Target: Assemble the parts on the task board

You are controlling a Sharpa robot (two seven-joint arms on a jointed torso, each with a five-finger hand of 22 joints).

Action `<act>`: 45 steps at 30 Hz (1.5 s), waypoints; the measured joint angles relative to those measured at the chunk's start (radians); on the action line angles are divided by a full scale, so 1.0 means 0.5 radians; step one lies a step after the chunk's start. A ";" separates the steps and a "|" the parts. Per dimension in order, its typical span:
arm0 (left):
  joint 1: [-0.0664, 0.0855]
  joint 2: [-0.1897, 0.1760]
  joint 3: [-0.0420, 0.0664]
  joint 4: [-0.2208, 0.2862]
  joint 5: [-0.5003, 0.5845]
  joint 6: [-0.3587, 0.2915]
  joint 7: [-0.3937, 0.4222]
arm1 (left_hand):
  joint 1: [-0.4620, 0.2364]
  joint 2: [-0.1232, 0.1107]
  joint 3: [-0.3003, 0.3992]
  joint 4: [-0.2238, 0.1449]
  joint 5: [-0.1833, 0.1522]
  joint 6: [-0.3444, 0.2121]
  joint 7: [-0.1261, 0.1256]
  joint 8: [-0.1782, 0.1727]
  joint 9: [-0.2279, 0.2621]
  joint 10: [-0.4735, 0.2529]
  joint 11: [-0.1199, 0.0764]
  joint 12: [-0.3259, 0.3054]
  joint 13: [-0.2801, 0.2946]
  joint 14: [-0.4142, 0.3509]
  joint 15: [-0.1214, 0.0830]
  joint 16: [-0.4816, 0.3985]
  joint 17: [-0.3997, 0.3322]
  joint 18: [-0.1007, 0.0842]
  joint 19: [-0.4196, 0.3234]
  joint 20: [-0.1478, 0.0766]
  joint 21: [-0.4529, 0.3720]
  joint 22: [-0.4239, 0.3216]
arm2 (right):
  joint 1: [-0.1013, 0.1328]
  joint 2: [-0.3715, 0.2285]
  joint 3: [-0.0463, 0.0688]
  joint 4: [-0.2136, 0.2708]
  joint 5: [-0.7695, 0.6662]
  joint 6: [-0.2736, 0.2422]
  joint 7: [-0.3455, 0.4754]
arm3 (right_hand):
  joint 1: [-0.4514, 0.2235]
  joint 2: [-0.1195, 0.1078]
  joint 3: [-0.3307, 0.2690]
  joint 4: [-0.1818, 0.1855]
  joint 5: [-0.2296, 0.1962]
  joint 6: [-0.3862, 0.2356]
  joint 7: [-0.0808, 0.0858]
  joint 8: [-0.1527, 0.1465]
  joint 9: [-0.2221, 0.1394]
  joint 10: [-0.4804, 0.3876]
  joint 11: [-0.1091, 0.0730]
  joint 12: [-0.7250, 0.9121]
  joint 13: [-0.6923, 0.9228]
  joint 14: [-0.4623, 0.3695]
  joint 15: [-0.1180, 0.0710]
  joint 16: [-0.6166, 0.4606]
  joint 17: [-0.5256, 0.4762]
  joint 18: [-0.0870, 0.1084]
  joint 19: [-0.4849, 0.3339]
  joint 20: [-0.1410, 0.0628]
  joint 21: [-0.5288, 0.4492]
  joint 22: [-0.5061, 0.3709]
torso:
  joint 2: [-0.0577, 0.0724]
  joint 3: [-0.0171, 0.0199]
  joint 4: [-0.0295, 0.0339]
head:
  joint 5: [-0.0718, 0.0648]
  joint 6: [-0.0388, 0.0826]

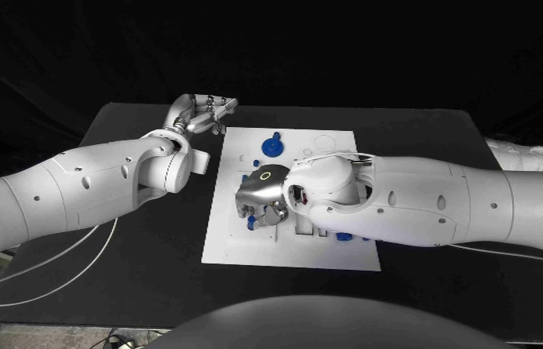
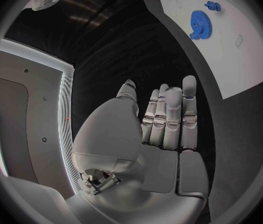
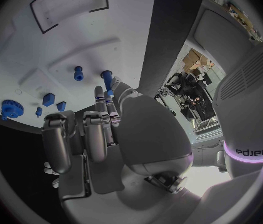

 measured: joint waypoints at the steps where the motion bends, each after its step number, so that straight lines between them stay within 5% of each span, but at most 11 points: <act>1: 0.000 0.000 0.000 0.000 0.000 0.000 0.000 | 0.000 0.000 0.000 0.000 0.000 0.000 0.000 0.000 0.000 0.000 0.000 0.000 0.000 0.000 0.000 0.000 0.000 0.000 0.000 0.000 0.000 0.000 | 0.000 0.000 0.000 0.000 0.000 0.000 0.000 | -0.002 -0.002 -0.001 0.001 0.000 -0.012 0.006 0.000 0.000 -0.013 0.004 0.000 0.000 0.000 0.000 0.000 0.000 0.000 0.000 0.000 0.000 0.000 | 0.000 0.0000 0.000 | 0.000 0.000; 13: 0.000 0.000 0.000 -0.001 0.000 0.000 -0.001 | 0.000 0.000 0.000 0.000 0.000 0.000 0.000 0.000 0.000 0.000 0.000 0.000 0.000 0.000 0.000 0.000 0.000 0.000 0.000 0.000 0.000 0.000 | 0.000 -0.024 -0.001 0.007 0.021 -0.020 -0.002 | -0.129 -0.085 -0.120 0.040 0.000 -0.218 0.031 0.000 -0.003 -0.163 0.038 0.000 0.000 0.000 0.015 0.000 0.000 0.000 0.000 0.016 0.000 0.000 | 0.000 0.0000 0.000 | -0.001 0.000; 19: 0.000 0.001 0.000 -0.001 0.000 0.000 -0.001 | 0.000 0.000 0.000 0.000 0.000 0.000 0.000 0.000 0.000 0.000 0.000 0.000 0.000 0.000 0.000 0.000 0.000 0.000 0.000 0.000 0.000 0.000 | 0.000 -0.099 -0.001 0.012 0.244 -0.145 0.000 | -0.211 -0.114 -0.214 0.085 0.000 -0.317 0.053 0.000 -0.003 -0.230 0.051 0.000 0.003 -0.003 0.027 0.000 0.000 0.000 0.000 0.030 0.000 0.000 | -0.001 -0.0002 0.000 | 0.001 0.000; 24: 0.000 0.001 0.000 -0.001 0.000 0.001 -0.001 | 0.000 0.000 0.000 0.000 0.000 0.000 0.000 0.000 0.000 0.000 0.000 0.000 0.000 0.000 0.000 0.000 0.000 0.000 0.000 0.000 0.000 0.000 | 0.026 -0.228 -0.002 0.043 0.682 -0.318 0.019 | -0.229 -0.095 -0.247 0.107 0.000 -0.342 0.080 0.000 0.003 -0.229 0.078 0.028 0.012 0.001 0.068 0.000 0.002 0.000 0.004 0.055 0.000 -0.001 | -0.003 -0.0012 0.000 | 0.005 0.000; 27: 0.000 0.002 0.000 -0.004 0.000 0.001 -0.001 | 0.000 0.000 0.000 0.000 0.000 0.000 0.000 0.000 0.000 0.000 0.000 0.000 0.000 0.000 0.000 0.000 0.000 0.000 0.000 0.000 0.000 0.000 | 0.072 -0.345 -0.002 0.076 1.007 -0.440 0.042 | -0.242 -0.054 -0.259 0.119 0.000 -0.320 0.115 0.015 0.015 -0.138 0.102 0.095 0.032 0.000 0.116 0.000 0.002 0.000 -0.002 0.092 0.000 -0.001 | -0.003 -0.0015 0.000 | 0.005 0.000; 30: 0.000 0.006 0.000 -0.011 0.000 0.001 -0.001 | 0.000 0.000 0.000 0.000 0.000 0.000 0.000 0.000 0.000 0.000 0.000 0.000 0.000 0.000 0.000 0.000 0.000 0.000 0.000 0.000 0.000 0.000 | 0.136 -0.499 -0.001 0.133 1.343 -0.539 0.065 | -0.253 -0.001 -0.281 0.142 0.000 -0.346 0.123 0.015 0.018 -0.028 0.103 0.190 0.066 -0.003 0.119 0.000 0.002 0.000 -0.003 0.105 0.000 -0.001 | -0.003 -0.0015 -0.002 | 0.001 0.003; 35: 0.000 0.024 0.000 -0.022 0.000 0.001 -0.001 | 0.000 0.000 0.000 0.000 0.000 0.000 0.000 0.000 0.000 0.000 0.000 0.000 0.000 0.000 0.000 0.000 0.000 0.000 0.000 0.000 0.000 0.000 | 0.201 -0.748 -0.001 0.234 1.809 -0.620 0.065 | -0.270 0.040 -0.361 0.166 0.005 -0.468 0.080 0.022 0.021 -0.006 0.061 0.426 0.217 -0.001 0.107 0.000 0.001 0.000 -0.003 0.105 0.000 -0.001 | -0.007 -0.0052 -0.006 | -0.030 0.023; 41: -0.001 0.041 0.000 -0.034 -0.001 0.002 -0.001 | 0.000 0.000 -0.014 0.002 0.008 0.000 0.000 0.000 0.001 0.000 0.000 0.007 0.000 0.000 0.000 -0.009 -0.005 0.000 0.000 0.000 -0.008 -0.003 | 0.225 -1.008 -0.023 0.363 2.152 -0.633 -0.026 | -0.279 0.108 -0.593 0.196 0.016 -0.664 0.005 0.158 0.074 -0.590 -0.023 1.768 1.380 -0.002 0.028 0.000 0.001 0.000 0.003 0.031 0.000 -0.001 | -0.009 -0.0073 -0.020 | -0.077 0.038; 42: -0.002 0.043 0.000 -0.036 -0.001 0.002 -0.001 | 0.000 0.000 -0.014 0.002 0.008 0.000 0.000 0.000 0.002 0.000 0.000 0.007 0.000 0.000 0.000 -0.009 -0.005 0.000 0.000 0.000 -0.008 -0.003 | 0.226 -1.041 -0.027 0.381 2.179 -0.630 -0.051 | -0.284 0.110 -0.627 0.204 0.020 -0.697 -0.014 0.172 0.078 -0.535 -0.029 2.035 1.656 -0.003 0.017 0.000 0.001 0.000 0.003 0.031 0.000 -0.001 | -0.009 -0.0073 -0.022 | -0.082 0.039; 45: -0.006 0.054 0.000 -0.043 -0.001 0.003 -0.001 | 0.000 0.000 -0.014 0.002 0.008 0.000 0.000 0.000 0.002 0.000 0.000 0.008 0.000 0.000 0.000 -0.009 -0.005 0.000 0.000 0.000 -0.008 -0.003 | 0.228 -1.132 -0.037 0.430 2.227 -0.612 -0.147 | -0.364 0.096 -0.705 0.237 0.079 -0.775 -0.076 0.206 0.085 0.054 -0.034 2.637 2.352 -0.003 0.016 0.000 0.001 0.000 0.004 0.031 -0.055 -0.001 | -0.010 -0.0075 -0.028 | -0.104 0.041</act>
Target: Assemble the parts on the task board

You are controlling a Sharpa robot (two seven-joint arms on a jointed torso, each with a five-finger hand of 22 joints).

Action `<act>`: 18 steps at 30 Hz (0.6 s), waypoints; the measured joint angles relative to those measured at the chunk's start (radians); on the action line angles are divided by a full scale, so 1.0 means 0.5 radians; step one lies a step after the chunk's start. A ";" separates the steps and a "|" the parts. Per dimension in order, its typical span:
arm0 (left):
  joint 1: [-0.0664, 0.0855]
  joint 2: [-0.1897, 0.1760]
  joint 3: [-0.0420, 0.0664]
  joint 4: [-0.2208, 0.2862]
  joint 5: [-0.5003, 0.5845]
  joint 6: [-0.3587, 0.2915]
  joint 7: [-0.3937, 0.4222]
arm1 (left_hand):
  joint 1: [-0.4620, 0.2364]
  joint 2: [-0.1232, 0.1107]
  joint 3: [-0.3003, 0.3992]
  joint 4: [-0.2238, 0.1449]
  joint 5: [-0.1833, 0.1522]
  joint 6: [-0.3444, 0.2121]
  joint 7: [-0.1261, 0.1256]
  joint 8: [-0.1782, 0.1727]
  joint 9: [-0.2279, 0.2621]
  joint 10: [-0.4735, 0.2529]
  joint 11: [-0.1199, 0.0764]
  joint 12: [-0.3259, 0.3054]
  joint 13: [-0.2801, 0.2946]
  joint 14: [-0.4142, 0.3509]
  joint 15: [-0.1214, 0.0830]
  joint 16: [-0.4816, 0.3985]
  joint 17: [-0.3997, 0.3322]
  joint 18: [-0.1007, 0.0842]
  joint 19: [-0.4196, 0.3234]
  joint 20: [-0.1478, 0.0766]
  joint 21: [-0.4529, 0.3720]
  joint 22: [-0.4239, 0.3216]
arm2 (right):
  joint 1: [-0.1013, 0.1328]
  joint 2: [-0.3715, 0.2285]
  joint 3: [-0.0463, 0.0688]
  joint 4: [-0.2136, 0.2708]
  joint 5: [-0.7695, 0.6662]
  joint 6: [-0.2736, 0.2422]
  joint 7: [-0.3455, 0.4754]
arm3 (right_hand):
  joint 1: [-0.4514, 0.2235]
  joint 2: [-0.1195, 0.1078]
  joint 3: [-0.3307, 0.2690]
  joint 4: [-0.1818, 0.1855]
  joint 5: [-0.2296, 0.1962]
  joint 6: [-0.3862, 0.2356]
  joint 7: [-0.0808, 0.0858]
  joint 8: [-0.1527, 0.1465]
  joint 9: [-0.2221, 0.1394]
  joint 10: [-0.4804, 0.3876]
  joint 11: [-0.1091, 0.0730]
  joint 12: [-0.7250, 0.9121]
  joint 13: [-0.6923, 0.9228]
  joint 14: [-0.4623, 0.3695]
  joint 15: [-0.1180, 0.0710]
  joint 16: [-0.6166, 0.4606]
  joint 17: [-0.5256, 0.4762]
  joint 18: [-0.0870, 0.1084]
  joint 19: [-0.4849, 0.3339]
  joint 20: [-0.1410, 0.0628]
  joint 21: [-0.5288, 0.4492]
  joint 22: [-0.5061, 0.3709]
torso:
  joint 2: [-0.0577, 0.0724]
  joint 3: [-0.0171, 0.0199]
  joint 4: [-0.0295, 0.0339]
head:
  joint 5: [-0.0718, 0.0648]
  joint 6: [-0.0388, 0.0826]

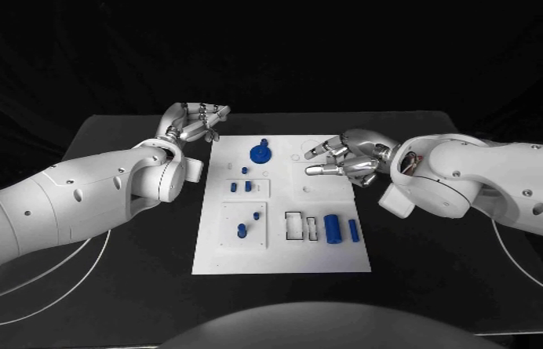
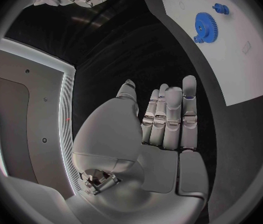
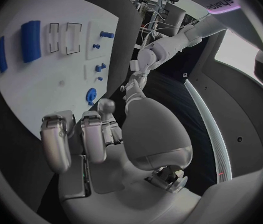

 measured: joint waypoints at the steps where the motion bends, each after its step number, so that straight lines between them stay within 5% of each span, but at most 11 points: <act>1: -0.001 0.004 0.000 -0.002 0.000 0.000 0.000 | 0.000 0.000 0.000 0.000 0.000 0.000 0.000 0.000 0.000 0.000 0.000 0.000 0.000 0.000 0.000 0.000 0.000 0.000 0.000 0.000 0.000 0.000 | 0.000 -0.023 -0.001 0.013 0.005 0.007 -0.030 | -0.008 -0.008 -0.019 0.006 0.024 -0.019 -0.008 0.016 0.005 0.211 0.008 0.135 0.082 0.003 0.005 0.000 0.000 0.000 0.000 0.000 -0.033 0.000 | 0.000 -0.0006 -0.001 | -0.008 0.001; 3: -0.002 0.011 0.000 -0.006 0.000 0.001 0.000 | 0.000 0.000 0.000 0.000 0.000 0.000 0.000 0.000 0.000 0.000 0.000 0.000 0.000 0.000 0.000 0.000 0.000 0.000 0.000 0.000 0.000 0.000 | 0.001 -0.065 -0.004 0.037 0.007 0.023 -0.092 | -0.031 -0.021 -0.044 0.015 0.071 -0.037 -0.027 0.055 0.015 0.639 0.036 0.312 0.133 0.005 0.046 0.000 0.000 0.003 -0.009 0.011 -0.100 0.000 | -0.001 -0.0012 -0.003 | -0.023 0.002; 5: -0.003 0.018 0.000 -0.009 0.000 0.002 -0.001 | 0.000 0.000 0.000 0.000 0.000 0.000 0.000 0.000 0.000 0.000 0.000 0.000 0.000 0.000 0.000 0.000 0.000 0.000 0.000 0.000 0.000 0.000 | 0.001 -0.101 -0.006 0.055 -0.005 0.038 -0.159 | -0.066 -0.023 -0.060 0.031 0.125 -0.040 -0.029 0.090 0.026 0.754 0.062 0.369 0.143 0.003 0.078 0.000 0.000 0.031 -0.069 0.042 -0.151 0.000 | -0.001 -0.0021 -0.004 | -0.033 0.002; 9: -0.005 0.026 0.000 -0.013 0.000 0.004 -0.001 | 0.000 0.000 0.000 0.000 0.000 0.000 0.000 0.000 0.000 0.000 0.000 0.000 0.000 0.000 0.000 0.000 0.000 0.000 0.000 0.000 0.000 0.000 | -0.003 -0.134 -0.007 0.071 -0.058 0.049 -0.254 | -0.139 -0.013 -0.093 0.064 0.256 0.019 0.005 0.148 0.045 0.776 0.083 0.376 0.143 0.002 0.099 0.000 0.000 0.031 -0.079 0.062 -0.139 0.000 | -0.001 -0.0031 -0.005 | -0.048 0.000; 15: -0.005 0.041 0.000 -0.023 0.000 0.007 -0.002 | 0.000 0.000 0.000 0.000 0.000 0.000 0.000 0.000 0.000 0.000 0.000 0.000 0.000 0.000 0.000 0.000 0.000 0.000 0.000 0.000 0.000 0.000 | -0.034 -0.151 -0.008 0.075 -0.204 0.025 -0.399 | -0.159 -0.007 -0.085 0.068 0.387 0.224 0.108 0.258 0.097 0.782 0.075 0.376 0.143 0.000 0.101 0.000 0.000 -0.001 -0.013 0.072 0.057 0.000 | -0.001 -0.0033 -0.001 | -0.067 -0.006; 18: -0.005 0.044 0.000 -0.024 0.000 0.008 -0.002 | 0.000 0.000 0.000 0.000 0.000 0.000 0.000 0.000 0.000 0.000 0.000 0.000 0.000 0.000 0.000 0.000 0.000 0.000 0.000 0.000 0.000 0.000 | -0.052 -0.148 -0.008 0.075 -0.279 0.008 -0.463 | -0.096 0.042 -0.014 0.014 0.440 0.364 0.145 0.353 0.159 0.779 0.065 0.376 0.143 0.003 0.083 0.000 0.000 -0.001 -0.013 0.072 0.057 0.000 | 0.000 -0.0033 0.000 | -0.072 -0.010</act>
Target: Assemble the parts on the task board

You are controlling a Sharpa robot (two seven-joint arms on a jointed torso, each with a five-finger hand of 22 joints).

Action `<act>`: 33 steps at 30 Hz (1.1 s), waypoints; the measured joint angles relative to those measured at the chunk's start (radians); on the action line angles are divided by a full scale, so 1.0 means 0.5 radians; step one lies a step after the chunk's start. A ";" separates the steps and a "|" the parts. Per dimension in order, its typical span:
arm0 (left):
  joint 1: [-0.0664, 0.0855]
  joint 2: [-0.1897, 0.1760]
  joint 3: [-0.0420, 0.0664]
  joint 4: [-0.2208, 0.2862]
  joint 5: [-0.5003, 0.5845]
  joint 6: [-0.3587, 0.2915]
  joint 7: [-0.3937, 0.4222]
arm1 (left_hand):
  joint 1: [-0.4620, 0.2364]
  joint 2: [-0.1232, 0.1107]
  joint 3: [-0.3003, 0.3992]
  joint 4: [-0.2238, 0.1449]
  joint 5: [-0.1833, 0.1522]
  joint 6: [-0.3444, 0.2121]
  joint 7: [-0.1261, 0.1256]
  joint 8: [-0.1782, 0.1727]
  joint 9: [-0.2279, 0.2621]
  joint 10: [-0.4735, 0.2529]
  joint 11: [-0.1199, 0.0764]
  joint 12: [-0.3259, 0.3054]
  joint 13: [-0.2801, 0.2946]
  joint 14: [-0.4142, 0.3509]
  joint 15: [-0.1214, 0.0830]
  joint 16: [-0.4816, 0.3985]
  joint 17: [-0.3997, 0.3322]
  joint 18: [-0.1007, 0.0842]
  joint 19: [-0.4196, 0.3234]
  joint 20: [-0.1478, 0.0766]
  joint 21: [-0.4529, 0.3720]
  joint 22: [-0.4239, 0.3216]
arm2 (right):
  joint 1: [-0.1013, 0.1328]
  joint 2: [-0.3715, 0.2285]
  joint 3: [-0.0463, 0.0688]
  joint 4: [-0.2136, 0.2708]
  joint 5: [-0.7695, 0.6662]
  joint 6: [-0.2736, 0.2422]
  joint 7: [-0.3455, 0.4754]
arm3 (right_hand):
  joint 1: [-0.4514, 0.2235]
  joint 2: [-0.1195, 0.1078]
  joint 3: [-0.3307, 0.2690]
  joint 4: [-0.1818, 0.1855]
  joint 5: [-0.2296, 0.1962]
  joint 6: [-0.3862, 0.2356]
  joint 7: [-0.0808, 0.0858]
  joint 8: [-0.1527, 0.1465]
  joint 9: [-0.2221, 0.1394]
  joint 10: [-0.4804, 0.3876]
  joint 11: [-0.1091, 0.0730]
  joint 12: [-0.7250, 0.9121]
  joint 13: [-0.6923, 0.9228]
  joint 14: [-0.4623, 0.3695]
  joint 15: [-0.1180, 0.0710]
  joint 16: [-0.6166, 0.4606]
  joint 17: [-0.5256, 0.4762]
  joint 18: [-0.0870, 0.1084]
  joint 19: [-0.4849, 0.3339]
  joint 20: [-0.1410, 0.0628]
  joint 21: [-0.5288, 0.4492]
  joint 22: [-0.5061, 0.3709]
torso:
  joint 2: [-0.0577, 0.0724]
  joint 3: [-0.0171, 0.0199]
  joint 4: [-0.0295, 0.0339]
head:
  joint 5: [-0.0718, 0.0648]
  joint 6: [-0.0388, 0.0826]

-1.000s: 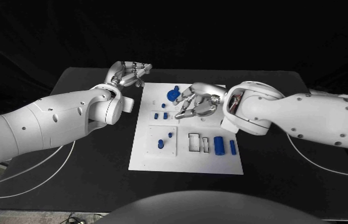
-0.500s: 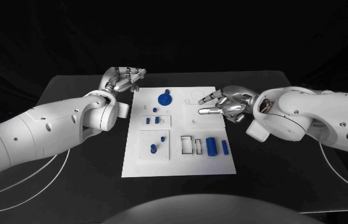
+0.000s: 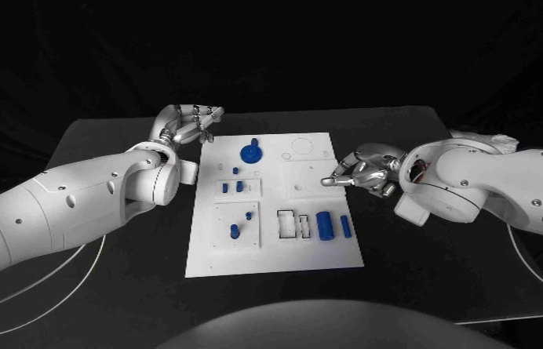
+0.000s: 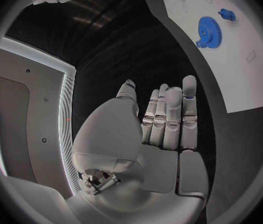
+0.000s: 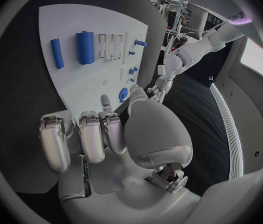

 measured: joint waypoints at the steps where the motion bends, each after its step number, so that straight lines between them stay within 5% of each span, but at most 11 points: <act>1: 0.000 0.000 0.000 0.000 0.000 0.001 0.000 | 0.000 0.000 0.000 0.000 0.000 0.000 0.000 0.000 0.000 0.000 0.000 0.000 0.000 0.000 0.000 0.000 0.000 0.000 0.000 0.000 0.000 0.000 | -0.008 0.002 0.000 0.000 -0.032 -0.006 -0.029 | 0.002 -0.003 0.010 -0.007 0.015 0.033 0.004 0.024 0.018 0.000 0.000 0.000 0.000 0.000 0.000 0.000 0.000 0.000 0.000 0.000 0.000 0.000 | 0.000 0.0000 0.000 | -0.001 -0.002; 5: 0.000 0.000 0.000 -0.001 0.000 0.002 -0.001 | 0.000 0.000 0.000 0.000 0.000 0.000 0.000 0.000 0.000 0.000 0.000 0.000 0.000 0.000 0.000 0.000 0.000 0.000 0.000 0.000 0.000 0.000 | -0.038 0.007 0.000 0.008 -0.116 -0.019 -0.112 | -0.003 -0.007 0.030 -0.008 0.023 0.172 0.013 0.101 0.080 0.000 0.015 0.000 0.000 0.000 0.000 0.000 0.000 0.000 0.000 0.000 0.000 0.000 | 0.001 0.0012 0.000 | -0.008 -0.009; 11: 0.000 -0.005 0.000 -0.004 0.000 0.004 -0.001 | 0.006 0.006 0.000 0.000 0.000 0.000 0.000 0.000 0.000 0.000 0.000 0.000 0.000 0.000 0.000 0.000 0.000 0.000 0.000 0.000 0.000 0.000 | -0.070 0.032 -0.001 0.022 -0.225 -0.023 -0.235 | -0.066 -0.070 0.041 0.002 0.000 0.265 -0.020 0.107 0.122 -0.004 0.009 0.000 0.000 -0.003 -0.025 0.000 0.000 0.000 0.013 -0.015 0.000 0.000 | 0.001 0.0042 -0.002 | -0.016 -0.016; 19: 0.000 -0.011 0.000 -0.005 0.000 0.006 -0.001 | 0.008 0.008 0.000 0.000 0.000 0.000 0.000 0.000 0.000 0.000 0.000 0.000 0.000 0.000 0.000 0.000 0.000 0.000 0.000 0.000 0.000 0.000 | -0.094 0.063 0.000 0.023 -0.279 0.008 -0.368 | -0.122 -0.116 0.071 0.023 0.000 0.272 -0.013 0.040 0.132 0.000 0.000 0.000 -0.001 -0.003 -0.039 0.000 0.000 0.000 0.013 -0.029 0.000 0.000 | 0.001 0.0040 -0.002 | -0.030 -0.020; 33: -0.001 -0.029 0.000 0.001 0.000 0.006 -0.002 | 0.008 0.008 0.000 0.000 0.000 0.000 0.000 0.000 0.000 0.000 0.000 0.000 0.000 0.000 0.000 0.000 0.000 0.000 0.000 0.000 0.000 0.000 | -0.164 0.124 -0.001 -0.020 -0.207 0.116 -0.481 | -0.139 -0.099 0.121 -0.005 -0.027 0.225 0.011 -0.041 0.137 0.000 0.000 0.000 -0.001 -0.003 -0.039 0.000 0.000 0.000 0.013 -0.029 0.000 0.001 | 0.001 0.0044 -0.002 | -0.025 -0.023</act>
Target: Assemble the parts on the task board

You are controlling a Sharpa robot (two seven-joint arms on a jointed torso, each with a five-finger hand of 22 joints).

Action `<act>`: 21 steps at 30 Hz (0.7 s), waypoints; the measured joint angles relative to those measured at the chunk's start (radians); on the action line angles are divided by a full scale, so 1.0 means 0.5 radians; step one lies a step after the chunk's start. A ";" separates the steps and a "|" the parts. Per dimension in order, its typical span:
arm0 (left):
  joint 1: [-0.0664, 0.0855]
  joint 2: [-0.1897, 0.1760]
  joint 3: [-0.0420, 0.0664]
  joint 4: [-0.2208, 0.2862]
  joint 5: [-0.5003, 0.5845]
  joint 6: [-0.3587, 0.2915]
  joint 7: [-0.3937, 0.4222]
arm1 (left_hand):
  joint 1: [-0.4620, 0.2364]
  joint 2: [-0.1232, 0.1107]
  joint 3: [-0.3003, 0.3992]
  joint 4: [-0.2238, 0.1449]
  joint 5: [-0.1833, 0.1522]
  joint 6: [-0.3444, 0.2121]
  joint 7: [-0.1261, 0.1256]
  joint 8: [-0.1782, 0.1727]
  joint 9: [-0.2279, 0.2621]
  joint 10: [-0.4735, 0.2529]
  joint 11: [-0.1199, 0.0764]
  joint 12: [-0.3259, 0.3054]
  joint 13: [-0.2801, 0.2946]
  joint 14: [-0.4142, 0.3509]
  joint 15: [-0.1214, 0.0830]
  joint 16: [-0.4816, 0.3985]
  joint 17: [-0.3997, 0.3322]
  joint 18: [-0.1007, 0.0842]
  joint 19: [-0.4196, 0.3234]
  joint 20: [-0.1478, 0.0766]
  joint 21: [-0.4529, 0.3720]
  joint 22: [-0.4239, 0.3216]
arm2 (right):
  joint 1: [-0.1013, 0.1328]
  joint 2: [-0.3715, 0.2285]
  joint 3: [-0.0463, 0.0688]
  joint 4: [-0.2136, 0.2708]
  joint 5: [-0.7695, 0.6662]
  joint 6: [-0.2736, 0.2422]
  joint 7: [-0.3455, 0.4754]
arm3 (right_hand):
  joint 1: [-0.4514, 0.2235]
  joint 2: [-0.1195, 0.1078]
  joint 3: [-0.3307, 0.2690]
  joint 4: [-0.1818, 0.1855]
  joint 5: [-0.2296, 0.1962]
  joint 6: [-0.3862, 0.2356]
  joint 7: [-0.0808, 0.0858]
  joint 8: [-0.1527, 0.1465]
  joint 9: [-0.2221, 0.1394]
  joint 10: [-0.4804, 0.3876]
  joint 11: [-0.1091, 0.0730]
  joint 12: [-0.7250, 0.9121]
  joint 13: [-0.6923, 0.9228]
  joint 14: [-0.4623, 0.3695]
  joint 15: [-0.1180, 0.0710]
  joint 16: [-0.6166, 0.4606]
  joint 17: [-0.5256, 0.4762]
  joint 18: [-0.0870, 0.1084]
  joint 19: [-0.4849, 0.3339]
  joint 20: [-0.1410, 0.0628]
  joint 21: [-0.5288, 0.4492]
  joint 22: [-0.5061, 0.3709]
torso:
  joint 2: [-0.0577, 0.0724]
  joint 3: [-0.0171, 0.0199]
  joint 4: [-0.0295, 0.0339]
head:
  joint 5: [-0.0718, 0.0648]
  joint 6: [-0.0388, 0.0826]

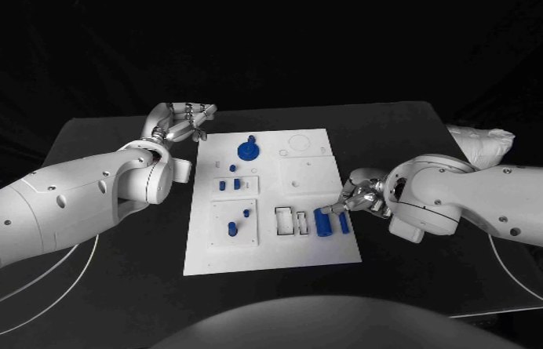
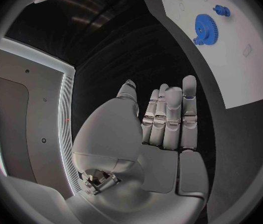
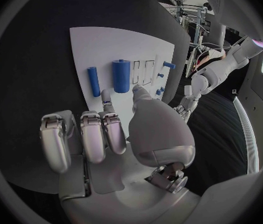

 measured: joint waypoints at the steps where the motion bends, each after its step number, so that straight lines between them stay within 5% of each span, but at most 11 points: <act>1: 0.000 -0.001 0.000 0.000 0.000 0.000 0.000 | 0.000 0.000 0.000 0.000 0.000 0.000 0.000 0.000 0.000 0.000 0.000 0.000 0.000 0.000 0.000 0.000 0.000 0.000 0.000 0.000 0.000 0.000 | -0.001 0.003 0.000 0.000 0.005 0.005 -0.003 | 0.000 0.000 0.005 -0.005 0.000 0.000 0.000 0.000 0.002 0.000 0.000 0.000 0.000 0.000 0.000 0.000 0.000 0.000 0.000 0.000 0.000 0.000 | 0.000 0.0000 0.000 | 0.000 -0.001; 21: -0.001 -0.008 0.000 0.002 0.000 0.001 -0.001 | 0.000 0.000 0.000 0.000 0.000 0.000 0.000 0.000 0.000 -0.007 -0.007 0.000 0.000 0.000 0.000 0.000 0.000 0.000 0.000 0.000 -0.007 -0.002 | -0.018 0.088 0.001 -0.035 0.106 0.075 -0.024 | 0.062 -0.004 0.080 -0.092 -0.020 0.000 0.000 -0.042 0.024 0.000 0.000 0.000 0.000 0.000 0.000 0.000 0.000 0.000 0.000 0.000 -0.001 -0.001 | 0.000 -0.0023 0.001 | -0.003 -0.001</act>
